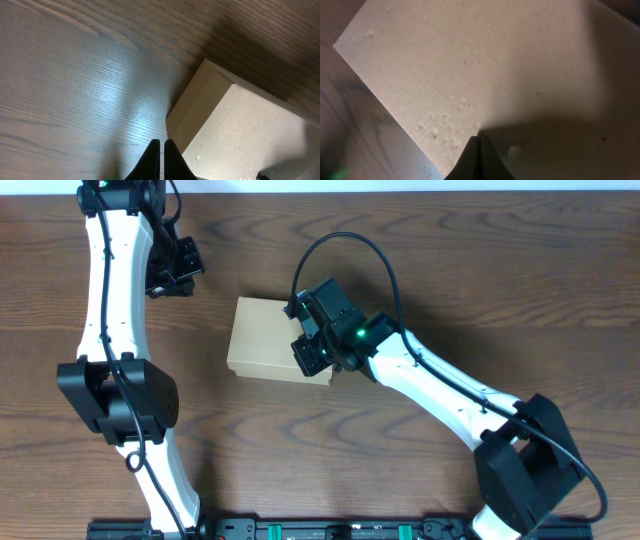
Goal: Pack container
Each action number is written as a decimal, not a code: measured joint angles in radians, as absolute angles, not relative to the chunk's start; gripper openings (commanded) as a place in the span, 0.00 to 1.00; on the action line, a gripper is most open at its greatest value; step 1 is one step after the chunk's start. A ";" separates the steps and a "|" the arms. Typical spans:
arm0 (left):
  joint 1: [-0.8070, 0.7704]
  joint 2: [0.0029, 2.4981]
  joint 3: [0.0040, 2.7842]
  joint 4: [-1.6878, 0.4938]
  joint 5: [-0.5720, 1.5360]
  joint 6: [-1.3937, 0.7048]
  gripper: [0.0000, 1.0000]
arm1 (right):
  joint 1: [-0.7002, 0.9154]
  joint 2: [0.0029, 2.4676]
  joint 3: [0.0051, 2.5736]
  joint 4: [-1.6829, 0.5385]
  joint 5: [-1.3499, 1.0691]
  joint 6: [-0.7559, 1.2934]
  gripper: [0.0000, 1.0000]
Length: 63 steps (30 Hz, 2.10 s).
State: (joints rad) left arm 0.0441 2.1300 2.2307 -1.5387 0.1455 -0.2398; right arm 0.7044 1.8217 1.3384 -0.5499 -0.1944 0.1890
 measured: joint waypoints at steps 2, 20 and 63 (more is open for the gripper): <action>0.044 2.130 2.231 -1.539 0.146 -0.237 0.32 | 0.704 1.822 1.338 -0.532 -0.202 0.169 0.54; 0.046 2.002 2.231 -1.567 0.146 -0.235 0.95 | 0.550 1.422 1.327 -0.815 -0.204 0.047 0.99; 0.046 0.443 0.958 -1.283 0.187 -0.301 0.95 | 0.207 0.545 0.789 -0.830 -0.296 -0.004 0.99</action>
State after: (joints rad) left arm 0.0460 0.4431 0.9585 -1.2831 0.1875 -0.3012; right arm 0.2070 0.5446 0.7895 -0.8303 -0.2962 -0.0036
